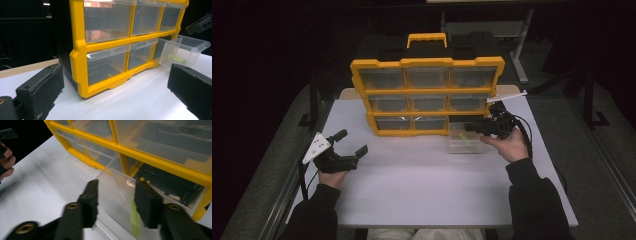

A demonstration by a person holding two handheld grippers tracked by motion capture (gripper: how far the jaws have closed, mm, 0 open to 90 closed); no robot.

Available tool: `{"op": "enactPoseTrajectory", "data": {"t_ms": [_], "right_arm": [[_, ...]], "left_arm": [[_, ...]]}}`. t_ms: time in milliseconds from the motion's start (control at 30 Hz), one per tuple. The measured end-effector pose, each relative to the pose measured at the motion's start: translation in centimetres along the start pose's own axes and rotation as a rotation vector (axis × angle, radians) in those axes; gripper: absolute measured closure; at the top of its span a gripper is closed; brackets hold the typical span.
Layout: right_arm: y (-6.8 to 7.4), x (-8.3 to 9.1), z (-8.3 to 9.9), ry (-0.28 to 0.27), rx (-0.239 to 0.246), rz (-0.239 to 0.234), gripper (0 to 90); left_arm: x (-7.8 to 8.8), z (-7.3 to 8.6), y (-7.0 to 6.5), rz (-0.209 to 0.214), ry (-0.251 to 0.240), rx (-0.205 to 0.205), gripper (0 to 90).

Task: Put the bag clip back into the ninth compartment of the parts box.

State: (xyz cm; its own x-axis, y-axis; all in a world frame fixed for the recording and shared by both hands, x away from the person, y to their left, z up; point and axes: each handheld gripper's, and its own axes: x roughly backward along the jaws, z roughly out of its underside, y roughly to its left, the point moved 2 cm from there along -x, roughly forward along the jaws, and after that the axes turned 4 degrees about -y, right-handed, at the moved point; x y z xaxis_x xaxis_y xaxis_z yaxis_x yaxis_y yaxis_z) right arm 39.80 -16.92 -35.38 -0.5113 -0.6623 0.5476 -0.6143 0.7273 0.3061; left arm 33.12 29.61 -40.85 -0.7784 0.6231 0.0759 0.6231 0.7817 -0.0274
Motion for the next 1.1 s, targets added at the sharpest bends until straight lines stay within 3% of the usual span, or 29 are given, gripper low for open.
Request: {"op": "enactPoseTrajectory", "data": {"t_ms": [67,100,133,233,400,733,1100], "right_arm": [[0.1,0.1,0.1,0.003,0.022,0.010,37.8],[0.1,0.1,0.2,0.005,0.020,0.038,25.2],[0.1,0.1,0.3,0.002,0.016,0.034,16.5],[0.0,0.1,0.7,0.013,0.007,0.044,1.0],[-0.3,0.5,1.1,-0.023,0.001,0.082,0.0],[-0.7,2.3,2.3,-0.151,0.020,0.094,0.0],[-1.9,3.8,4.4,-0.213,-0.002,0.125,0.0]], "left_arm": [[0.0,0.0,0.0,0.000,0.003,-0.003,0.4],[0.0,0.0,0.0,-0.001,0.004,-0.006,0.4],[0.0,0.0,0.0,0.000,0.003,-0.005,0.4],[0.0,0.0,0.1,0.001,0.003,-0.003,0.4],[0.0,0.0,0.0,0.000,0.003,-0.008,0.4],[0.1,-0.1,-0.1,-0.002,0.002,-0.008,0.4],[0.1,-0.1,-0.1,-0.003,0.003,-0.011,0.4]]}}
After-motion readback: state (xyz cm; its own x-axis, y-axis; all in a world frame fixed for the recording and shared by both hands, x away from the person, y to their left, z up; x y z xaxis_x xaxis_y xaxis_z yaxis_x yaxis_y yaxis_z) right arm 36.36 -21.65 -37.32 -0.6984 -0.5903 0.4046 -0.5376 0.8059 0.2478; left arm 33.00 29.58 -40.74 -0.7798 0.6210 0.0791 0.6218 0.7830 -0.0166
